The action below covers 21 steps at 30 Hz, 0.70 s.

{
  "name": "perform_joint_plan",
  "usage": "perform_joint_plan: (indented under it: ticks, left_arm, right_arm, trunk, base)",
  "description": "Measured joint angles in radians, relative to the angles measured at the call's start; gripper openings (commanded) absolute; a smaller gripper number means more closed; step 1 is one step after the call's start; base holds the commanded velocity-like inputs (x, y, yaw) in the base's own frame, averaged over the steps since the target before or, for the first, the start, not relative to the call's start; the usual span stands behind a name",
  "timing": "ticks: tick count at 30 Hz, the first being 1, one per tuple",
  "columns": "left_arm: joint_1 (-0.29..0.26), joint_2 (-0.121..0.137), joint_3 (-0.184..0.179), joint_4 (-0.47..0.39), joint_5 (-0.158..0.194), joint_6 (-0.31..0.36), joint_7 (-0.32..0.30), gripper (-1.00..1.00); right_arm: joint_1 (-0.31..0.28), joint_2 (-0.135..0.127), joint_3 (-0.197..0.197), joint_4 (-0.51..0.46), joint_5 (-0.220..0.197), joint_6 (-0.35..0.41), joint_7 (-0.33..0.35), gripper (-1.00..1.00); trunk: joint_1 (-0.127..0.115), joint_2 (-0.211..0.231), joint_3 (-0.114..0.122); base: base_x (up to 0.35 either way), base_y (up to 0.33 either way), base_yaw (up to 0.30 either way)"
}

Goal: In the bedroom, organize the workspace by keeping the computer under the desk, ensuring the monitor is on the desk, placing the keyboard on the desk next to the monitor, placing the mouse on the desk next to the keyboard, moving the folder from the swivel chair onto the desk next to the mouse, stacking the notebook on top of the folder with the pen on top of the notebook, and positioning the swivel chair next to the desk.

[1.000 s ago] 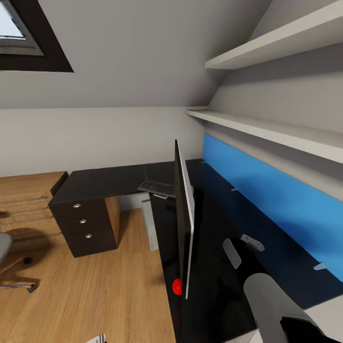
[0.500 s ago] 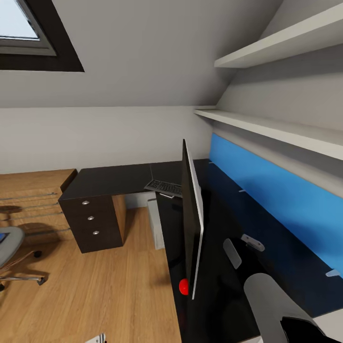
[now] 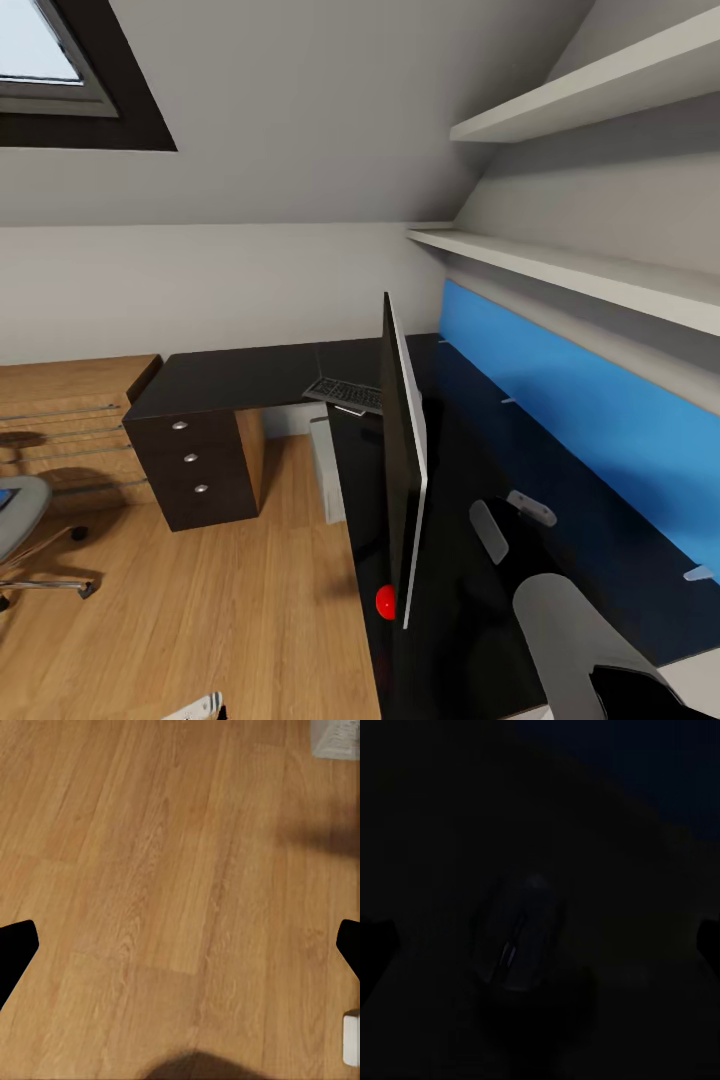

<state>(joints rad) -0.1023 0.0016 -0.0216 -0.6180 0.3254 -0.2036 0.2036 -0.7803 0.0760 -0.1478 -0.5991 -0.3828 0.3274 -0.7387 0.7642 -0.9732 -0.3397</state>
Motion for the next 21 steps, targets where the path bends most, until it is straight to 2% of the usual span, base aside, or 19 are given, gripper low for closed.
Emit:
perform_joint_plan:
  ticks: [7,8,10,18,21]
  left_arm:
    - [0.0,0.003,0.005,-0.056,0.001,0.004,-0.001,1.0]
    - [0.001,0.007,0.009,-0.117,0.004,0.009,-0.001,1.0]
    - [0.001,0.013,0.01,-0.131,0.007,0.01,-0.001,1.0]
    - [0.002,0.029,0.011,-0.192,0.023,0.019,-0.001,1.0]
    - [0.003,0.037,0.012,-0.25,0.037,0.057,-0.001,1.0]
  right_arm:
    - [0.0,0.001,0.001,-0.014,0.0,-0.001,0.001,1.0]
    - [0.0,0.0,0.001,-0.015,0.0,0.0,0.001,1.0]
    - [0.0,0.0,0.001,-0.015,0.0,0.0,0.001,1.0]
    - [0.0,0.0,0.0,-0.015,0.0,0.0,0.001,1.0]
    - [0.0,0.0,0.0,-0.015,0.0,0.0,0.002,1.0]
  trunk:
    - [0.0,0.0,-0.001]
    - [0.0,0.0,-0.001]
    - [0.0,0.0,-0.001]
    - [0.031,-0.056,-0.026]
    - [0.042,-0.077,-0.035]
  base:
    - [0.0,0.0,0.0]
    - [0.0,0.0,0.0]
    - [0.0,0.0,0.0]
    - [0.0,0.0,0.0]
    - [0.0,0.0,0.0]
